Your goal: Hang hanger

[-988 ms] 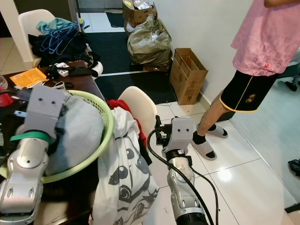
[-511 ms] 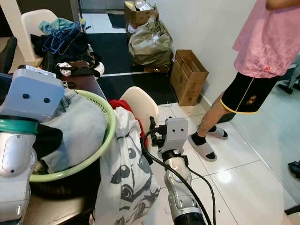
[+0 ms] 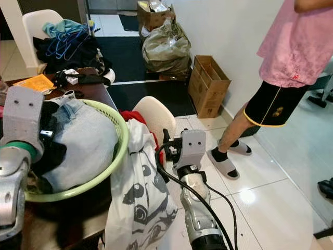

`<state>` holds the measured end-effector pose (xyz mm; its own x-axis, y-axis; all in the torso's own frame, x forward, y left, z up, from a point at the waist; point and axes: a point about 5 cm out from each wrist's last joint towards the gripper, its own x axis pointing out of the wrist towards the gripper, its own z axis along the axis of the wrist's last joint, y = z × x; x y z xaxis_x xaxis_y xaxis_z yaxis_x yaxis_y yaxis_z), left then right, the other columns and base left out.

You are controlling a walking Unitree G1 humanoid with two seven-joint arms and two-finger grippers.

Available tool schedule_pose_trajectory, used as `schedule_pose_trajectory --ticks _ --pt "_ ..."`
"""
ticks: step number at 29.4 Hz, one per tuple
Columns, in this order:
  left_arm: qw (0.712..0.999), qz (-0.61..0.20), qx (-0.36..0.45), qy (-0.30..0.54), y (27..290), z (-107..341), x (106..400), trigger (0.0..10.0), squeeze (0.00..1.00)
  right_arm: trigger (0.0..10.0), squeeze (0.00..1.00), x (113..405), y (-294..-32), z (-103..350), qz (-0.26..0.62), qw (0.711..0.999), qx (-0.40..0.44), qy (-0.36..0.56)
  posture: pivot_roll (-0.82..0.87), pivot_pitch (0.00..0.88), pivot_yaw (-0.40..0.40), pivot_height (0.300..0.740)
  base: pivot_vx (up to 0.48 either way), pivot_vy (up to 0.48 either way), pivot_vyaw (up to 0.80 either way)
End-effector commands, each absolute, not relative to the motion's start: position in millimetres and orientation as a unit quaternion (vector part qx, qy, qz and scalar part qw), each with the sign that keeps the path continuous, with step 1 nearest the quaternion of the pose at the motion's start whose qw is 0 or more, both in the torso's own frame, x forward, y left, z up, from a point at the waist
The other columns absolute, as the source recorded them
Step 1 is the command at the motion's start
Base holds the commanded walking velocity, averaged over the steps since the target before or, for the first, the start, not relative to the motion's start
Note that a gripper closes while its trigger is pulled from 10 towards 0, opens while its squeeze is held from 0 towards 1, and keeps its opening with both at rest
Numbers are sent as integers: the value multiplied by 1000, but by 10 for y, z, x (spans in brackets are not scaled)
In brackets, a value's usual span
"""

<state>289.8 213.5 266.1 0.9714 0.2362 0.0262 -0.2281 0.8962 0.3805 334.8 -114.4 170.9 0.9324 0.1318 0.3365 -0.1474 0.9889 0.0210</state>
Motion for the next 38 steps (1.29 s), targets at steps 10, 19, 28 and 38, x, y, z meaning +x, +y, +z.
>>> schedule_pose_trajectory --ticks 10,19,28,38 --pt "977 98 183 38 2143 2642 2885 10000 0 10000 0 3296 -1106 1811 104 976 11 -189 11 117 1 740 0 0 0" --pt "973 101 207 22 2152 2648 2875 0 0 10000 0 3108 -901 2561 243 921 101 -287 13 123 -6 740 0 0 0" --pt "930 153 304 -136 2009 3024 2824 0 0 10000 0 3022 -809 2600 292 902 154 -277 20 129 -7 740 0 0 0" --pt "813 133 349 -447 1351 3843 2638 10000 0 10000 0 3058 -812 2584 291 906 155 -265 18 118 -8 740 0 0 0"
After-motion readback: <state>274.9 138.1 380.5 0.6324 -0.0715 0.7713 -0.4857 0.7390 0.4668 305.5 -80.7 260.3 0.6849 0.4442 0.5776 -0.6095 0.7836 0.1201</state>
